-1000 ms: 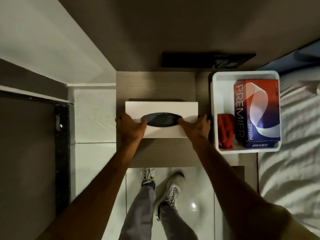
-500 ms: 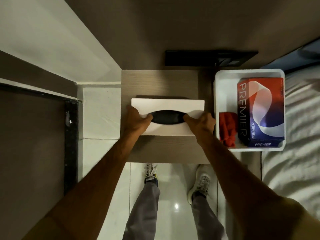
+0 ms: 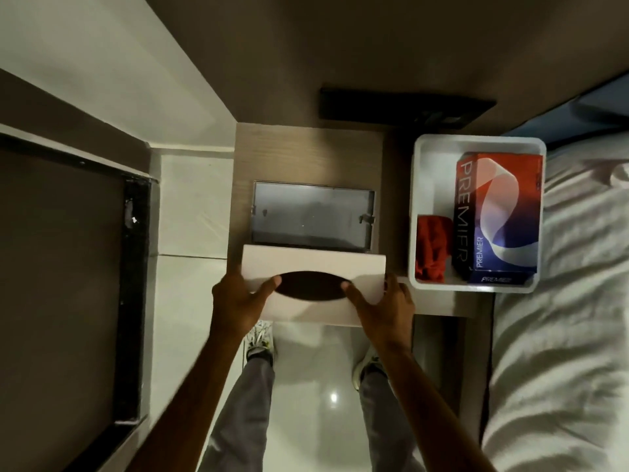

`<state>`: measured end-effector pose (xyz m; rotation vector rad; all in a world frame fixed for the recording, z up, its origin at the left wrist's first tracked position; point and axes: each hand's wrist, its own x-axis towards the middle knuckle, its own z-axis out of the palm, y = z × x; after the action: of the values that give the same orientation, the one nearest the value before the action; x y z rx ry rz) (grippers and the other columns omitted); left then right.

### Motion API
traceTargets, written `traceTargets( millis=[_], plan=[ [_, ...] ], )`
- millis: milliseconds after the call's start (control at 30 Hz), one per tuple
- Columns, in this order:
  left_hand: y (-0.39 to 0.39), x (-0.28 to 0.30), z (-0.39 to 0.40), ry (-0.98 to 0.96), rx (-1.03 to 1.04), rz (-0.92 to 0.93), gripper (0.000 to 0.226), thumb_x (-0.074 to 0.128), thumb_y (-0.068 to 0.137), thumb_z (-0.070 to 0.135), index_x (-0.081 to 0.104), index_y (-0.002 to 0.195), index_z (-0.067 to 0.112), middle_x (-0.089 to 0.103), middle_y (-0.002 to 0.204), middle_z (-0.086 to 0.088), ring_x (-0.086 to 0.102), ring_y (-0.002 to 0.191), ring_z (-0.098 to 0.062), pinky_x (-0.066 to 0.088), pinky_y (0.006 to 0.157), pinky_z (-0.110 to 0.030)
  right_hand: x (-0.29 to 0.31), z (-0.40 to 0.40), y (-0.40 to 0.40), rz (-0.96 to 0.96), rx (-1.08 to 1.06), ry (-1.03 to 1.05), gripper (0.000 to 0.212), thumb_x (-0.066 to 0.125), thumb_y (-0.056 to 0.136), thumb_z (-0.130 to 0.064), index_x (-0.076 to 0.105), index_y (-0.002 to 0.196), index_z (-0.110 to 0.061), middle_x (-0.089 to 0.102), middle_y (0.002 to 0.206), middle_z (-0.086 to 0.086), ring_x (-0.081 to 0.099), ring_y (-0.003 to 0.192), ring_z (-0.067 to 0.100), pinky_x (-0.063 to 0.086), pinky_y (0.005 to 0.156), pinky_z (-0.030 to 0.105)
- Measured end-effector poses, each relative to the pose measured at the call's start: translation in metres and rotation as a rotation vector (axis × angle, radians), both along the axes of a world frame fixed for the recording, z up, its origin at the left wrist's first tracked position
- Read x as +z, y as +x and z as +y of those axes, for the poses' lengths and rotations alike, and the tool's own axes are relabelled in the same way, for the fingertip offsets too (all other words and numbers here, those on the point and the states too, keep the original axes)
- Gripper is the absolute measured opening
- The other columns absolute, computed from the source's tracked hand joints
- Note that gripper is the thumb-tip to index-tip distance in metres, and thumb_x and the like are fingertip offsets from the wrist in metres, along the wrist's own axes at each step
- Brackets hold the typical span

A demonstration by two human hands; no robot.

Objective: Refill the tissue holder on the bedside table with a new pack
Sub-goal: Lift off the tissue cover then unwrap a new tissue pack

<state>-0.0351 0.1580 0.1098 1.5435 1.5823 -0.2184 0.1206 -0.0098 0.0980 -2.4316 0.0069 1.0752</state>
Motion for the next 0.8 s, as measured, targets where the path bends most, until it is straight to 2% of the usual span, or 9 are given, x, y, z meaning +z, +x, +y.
traceTargets(
  millis=[33, 100, 233, 400, 500, 567, 667, 733, 800],
  plan=[
    [-0.001, -0.005, -0.004, 0.003, 0.003, 0.002, 0.068, 0.083, 0.084, 0.041, 0.059, 0.138, 0.008, 0.072, 0.131, -0.014, 0.069, 0.12, -0.034, 0.053, 0.096, -0.032, -0.006, -0.002, -0.003, 0.006, 0.0, -0.011, 0.081, 0.08, 0.077, -0.056, 0.051, 0.141, -0.015, 0.055, 0.138, 0.013, 0.056, 0.122, 0.03, 0.049, 0.091, 0.031],
    [-0.001, -0.015, -0.009, 0.016, 0.008, 0.004, 0.068, 0.082, 0.086, 0.04, 0.058, 0.139, 0.005, 0.07, 0.132, -0.017, 0.067, 0.122, -0.037, 0.053, 0.099, -0.036, -0.019, -0.003, -0.006, -0.004, 0.004, -0.018, 0.08, 0.078, 0.079, -0.057, 0.051, 0.142, -0.015, 0.056, 0.137, 0.013, 0.057, 0.122, 0.031, 0.049, 0.091, 0.032],
    [0.003, -0.033, -0.01, 0.064, 0.031, 0.042, 0.072, 0.082, 0.085, 0.04, 0.057, 0.138, -0.002, 0.062, 0.134, -0.026, 0.06, 0.128, -0.044, 0.052, 0.108, -0.05, -0.034, 0.002, -0.007, -0.026, -0.012, -0.021, 0.082, 0.078, 0.081, -0.055, 0.049, 0.145, -0.013, 0.053, 0.14, 0.013, 0.054, 0.126, 0.033, 0.05, 0.102, 0.046],
    [-0.004, -0.045, -0.015, 0.179, -0.029, 0.058, 0.07, 0.081, 0.086, 0.041, 0.058, 0.14, 0.003, 0.066, 0.127, -0.03, 0.063, 0.121, -0.048, 0.052, 0.103, -0.051, -0.021, 0.004, 0.003, -0.076, 0.146, 0.024, 0.087, 0.07, 0.087, -0.057, 0.037, 0.155, -0.014, 0.047, 0.151, 0.013, 0.048, 0.136, 0.032, 0.044, 0.111, 0.041],
    [-0.006, -0.038, -0.017, 0.252, -0.095, 0.045, 0.064, 0.075, 0.092, 0.039, 0.054, 0.139, 0.002, 0.064, 0.125, -0.031, 0.06, 0.121, -0.05, 0.05, 0.103, -0.056, 0.009, -0.022, 0.033, -0.278, 0.322, 0.062, 0.069, 0.059, 0.094, -0.055, 0.036, 0.153, -0.027, 0.048, 0.15, 0.005, 0.056, 0.128, 0.024, 0.056, 0.094, 0.039],
    [-0.003, -0.026, -0.02, 0.331, -0.112, 0.042, 0.06, 0.071, 0.096, 0.034, 0.048, 0.141, 0.001, 0.061, 0.131, -0.032, 0.055, 0.127, -0.052, 0.045, 0.107, -0.062, 0.024, -0.052, 0.071, -0.442, 0.371, 0.011, 0.066, 0.06, 0.094, -0.051, 0.038, 0.15, -0.024, 0.048, 0.148, 0.009, 0.054, 0.126, 0.024, 0.056, 0.095, 0.042],
    [0.007, -0.006, -0.033, 0.454, -0.088, -0.038, 0.052, 0.064, 0.096, 0.029, 0.048, 0.141, 0.007, 0.056, 0.134, -0.028, 0.054, 0.126, -0.051, 0.044, 0.108, -0.063, 0.025, -0.09, 0.139, -0.56, 0.398, -0.23, 0.081, 0.066, 0.087, -0.06, 0.036, 0.151, -0.02, 0.037, 0.155, 0.014, 0.039, 0.14, 0.033, 0.043, 0.11, 0.049],
    [0.024, 0.004, -0.047, 0.47, -0.097, -0.079, 0.055, 0.056, 0.094, 0.033, 0.051, 0.142, 0.008, 0.055, 0.136, -0.024, 0.056, 0.125, -0.047, 0.047, 0.107, -0.059, 0.015, -0.101, 0.169, -0.497, 0.438, -0.332, 0.098, 0.069, 0.079, -0.068, 0.027, 0.156, -0.022, 0.027, 0.16, 0.015, 0.029, 0.147, 0.036, 0.037, 0.115, 0.053],
    [0.045, 0.008, -0.064, 0.482, -0.128, -0.14, 0.05, 0.054, 0.095, 0.029, 0.056, 0.14, 0.008, 0.057, 0.135, -0.023, 0.057, 0.125, -0.044, 0.048, 0.109, -0.056, 0.003, -0.103, 0.18, -0.425, 0.465, -0.321, 0.108, 0.074, 0.073, -0.069, 0.02, 0.158, -0.029, 0.021, 0.163, 0.015, 0.022, 0.15, 0.038, 0.033, 0.117, 0.058]
  ],
)
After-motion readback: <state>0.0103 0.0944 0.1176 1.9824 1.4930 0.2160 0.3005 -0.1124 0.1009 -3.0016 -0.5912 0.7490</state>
